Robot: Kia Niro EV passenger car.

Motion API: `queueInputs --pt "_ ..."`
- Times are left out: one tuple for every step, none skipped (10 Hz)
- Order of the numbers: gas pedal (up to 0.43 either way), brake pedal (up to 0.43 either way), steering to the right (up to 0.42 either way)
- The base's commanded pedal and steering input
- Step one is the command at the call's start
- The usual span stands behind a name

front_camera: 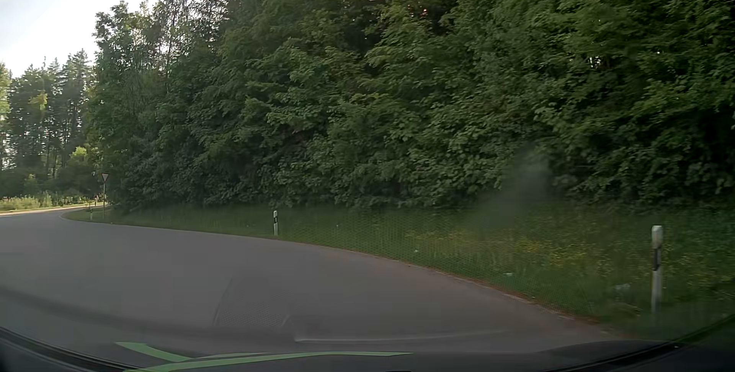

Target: Follow the waypoints while adhering to traffic rules and regulations

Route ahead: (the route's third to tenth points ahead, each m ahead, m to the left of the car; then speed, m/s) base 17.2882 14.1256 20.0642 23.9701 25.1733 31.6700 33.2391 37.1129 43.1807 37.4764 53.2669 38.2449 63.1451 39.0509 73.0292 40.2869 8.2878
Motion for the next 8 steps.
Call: queueInputs --pt "0.079 0.0 -0.19" --pt "0.079 0.0 -0.194" --pt "0.079 0.0 -0.198" --pt "0.079 0.0 -0.201" --pt "0.079 0.0 -0.203" --pt "0.079 0.0 -0.205" --pt "0.079 0.0 -0.206" --pt "0.079 0.0 -0.206"
